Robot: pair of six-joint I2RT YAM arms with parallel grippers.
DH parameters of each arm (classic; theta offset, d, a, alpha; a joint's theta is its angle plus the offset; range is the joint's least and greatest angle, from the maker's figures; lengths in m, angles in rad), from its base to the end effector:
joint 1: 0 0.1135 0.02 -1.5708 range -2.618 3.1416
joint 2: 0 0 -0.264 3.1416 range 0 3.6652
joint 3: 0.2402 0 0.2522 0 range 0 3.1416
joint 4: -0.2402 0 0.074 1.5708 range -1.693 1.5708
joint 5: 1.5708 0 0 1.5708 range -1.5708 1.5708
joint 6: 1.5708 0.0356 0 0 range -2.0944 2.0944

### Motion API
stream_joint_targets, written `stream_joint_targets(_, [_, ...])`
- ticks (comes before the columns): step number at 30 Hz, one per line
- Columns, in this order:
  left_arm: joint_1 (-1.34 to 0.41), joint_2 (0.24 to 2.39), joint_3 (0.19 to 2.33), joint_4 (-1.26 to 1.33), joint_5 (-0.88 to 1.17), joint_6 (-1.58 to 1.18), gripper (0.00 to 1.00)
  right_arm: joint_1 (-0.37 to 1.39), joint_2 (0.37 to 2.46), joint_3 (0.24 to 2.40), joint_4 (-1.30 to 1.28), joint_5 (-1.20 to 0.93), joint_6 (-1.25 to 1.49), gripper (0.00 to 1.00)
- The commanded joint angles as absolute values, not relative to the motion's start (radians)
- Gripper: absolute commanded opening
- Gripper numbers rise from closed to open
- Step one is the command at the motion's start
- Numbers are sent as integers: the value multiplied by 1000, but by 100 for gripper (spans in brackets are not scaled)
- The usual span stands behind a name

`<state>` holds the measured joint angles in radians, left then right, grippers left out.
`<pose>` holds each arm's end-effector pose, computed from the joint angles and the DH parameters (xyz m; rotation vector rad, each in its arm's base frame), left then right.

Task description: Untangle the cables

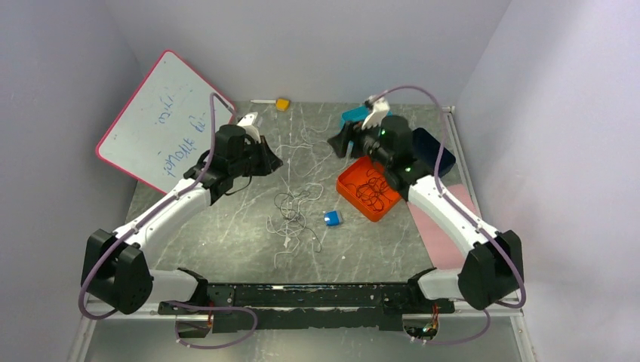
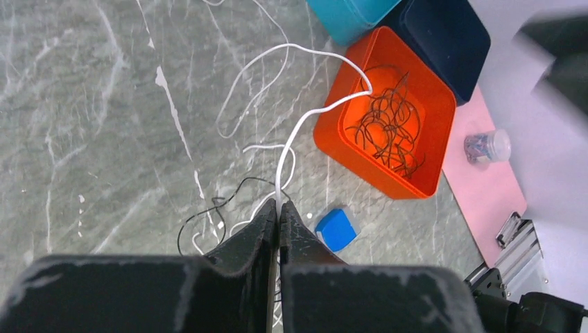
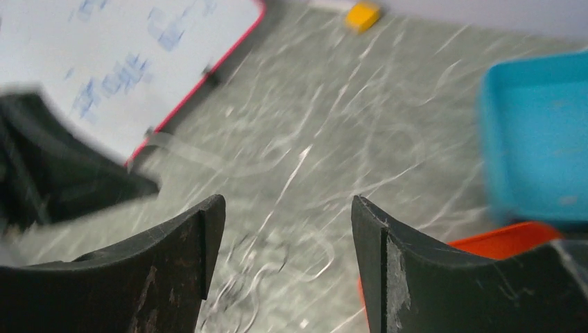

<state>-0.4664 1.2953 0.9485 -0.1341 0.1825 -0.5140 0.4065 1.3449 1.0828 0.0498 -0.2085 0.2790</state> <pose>0.2611 -0.1387 0.2903 0.0676 2.1380 -0.7819 0.2905 0.1331 0.3423 -0.2698 1.8095 0.6743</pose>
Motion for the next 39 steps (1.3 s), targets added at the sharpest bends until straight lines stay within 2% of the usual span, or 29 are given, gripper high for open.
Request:
stream_joint_targets(1, [-449, 1311, 1018, -193, 238, -532, 7, 562, 1285, 971, 62, -238, 234, 70])
stream_joint_targets(4, [-445, 1309, 1029, -194, 240, -538, 7, 664, 1291, 944, 66, -223, 189, 70])
stream_joint_targets(10, [-440, 1303, 1056, -205, 267, -547, 7, 742, 1384, 913, 168, -277, 177, 70])
stream_joint_targets(14, [-440, 1285, 1079, -224, 284, -552, 7, 776, 1489, 907, 260, -259, 189, 66])
stream_joint_targets(17, [-440, 1265, 1106, -248, 288, -555, 7, 796, 1567, 909, 326, -266, 207, 59])
stream_joint_targets(21, [-439, 1247, 1174, -300, 263, -543, 7, 836, 1647, 915, 370, -256, 217, 45])
stream_joint_targets(27, [-436, 1268, 1328, -384, 244, -530, 7, 926, 1705, 796, 538, -203, 295, 27])
stream_joint_targets(31, [-429, 1285, 1425, -413, 240, -534, 7, 998, 1756, 723, 627, -140, 341, 21])
stream_joint_targets(39, [-412, 1340, 1626, -483, 247, -515, 7, 1062, 1733, 618, 686, -49, 374, 20])
